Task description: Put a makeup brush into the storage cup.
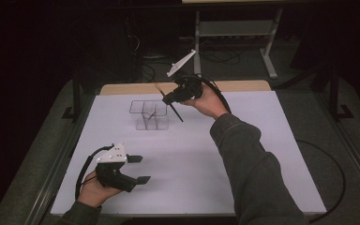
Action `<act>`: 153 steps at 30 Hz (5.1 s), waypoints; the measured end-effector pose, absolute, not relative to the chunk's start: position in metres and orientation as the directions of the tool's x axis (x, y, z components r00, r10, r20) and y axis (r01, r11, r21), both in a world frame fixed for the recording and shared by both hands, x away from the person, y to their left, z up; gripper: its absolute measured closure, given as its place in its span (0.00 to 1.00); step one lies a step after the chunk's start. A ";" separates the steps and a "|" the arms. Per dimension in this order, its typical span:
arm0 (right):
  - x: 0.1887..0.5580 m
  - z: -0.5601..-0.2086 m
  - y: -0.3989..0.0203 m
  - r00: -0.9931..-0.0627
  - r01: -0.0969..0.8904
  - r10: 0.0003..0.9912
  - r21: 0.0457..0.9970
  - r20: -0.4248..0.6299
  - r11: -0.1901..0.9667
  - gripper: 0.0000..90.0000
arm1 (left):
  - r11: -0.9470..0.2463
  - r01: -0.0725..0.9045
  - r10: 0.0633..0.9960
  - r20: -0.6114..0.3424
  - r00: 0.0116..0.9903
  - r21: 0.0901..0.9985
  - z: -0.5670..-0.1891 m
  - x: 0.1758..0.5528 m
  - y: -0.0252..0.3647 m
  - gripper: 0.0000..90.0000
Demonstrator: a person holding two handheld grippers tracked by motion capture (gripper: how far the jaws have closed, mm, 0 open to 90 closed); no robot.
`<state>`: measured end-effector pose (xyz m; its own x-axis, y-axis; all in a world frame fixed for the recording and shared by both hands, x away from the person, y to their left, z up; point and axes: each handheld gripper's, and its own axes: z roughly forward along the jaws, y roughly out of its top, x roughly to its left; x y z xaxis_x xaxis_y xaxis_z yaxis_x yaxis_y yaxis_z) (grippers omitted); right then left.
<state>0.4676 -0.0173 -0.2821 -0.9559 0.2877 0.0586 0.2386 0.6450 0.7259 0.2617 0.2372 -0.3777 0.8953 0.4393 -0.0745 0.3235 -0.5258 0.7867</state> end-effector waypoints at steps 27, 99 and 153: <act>0.489 -0.277 0.016 -0.952 0.227 0.306 0.725 0.023 0.650 0.92 | -0.493 0.335 0.465 -0.083 0.881 0.803 -0.376 0.261 0.244 0.25; 0.516 -0.310 0.045 -0.934 0.284 0.352 0.722 0.060 0.631 0.92 | -0.484 0.343 0.462 -0.098 0.882 0.805 -0.378 0.262 0.248 0.24; 0.512 -0.338 0.031 -0.921 0.332 0.378 0.705 0.097 0.627 0.90 | -0.495 0.340 0.455 -0.095 0.886 0.800 -0.380 0.264 0.246 0.23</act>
<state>0.5118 0.0312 -0.3379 -0.9206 0.3782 0.0969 0.3317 0.6267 0.7051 0.2640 0.2462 -0.3802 0.8856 0.4546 -0.0955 0.3402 -0.4949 0.7996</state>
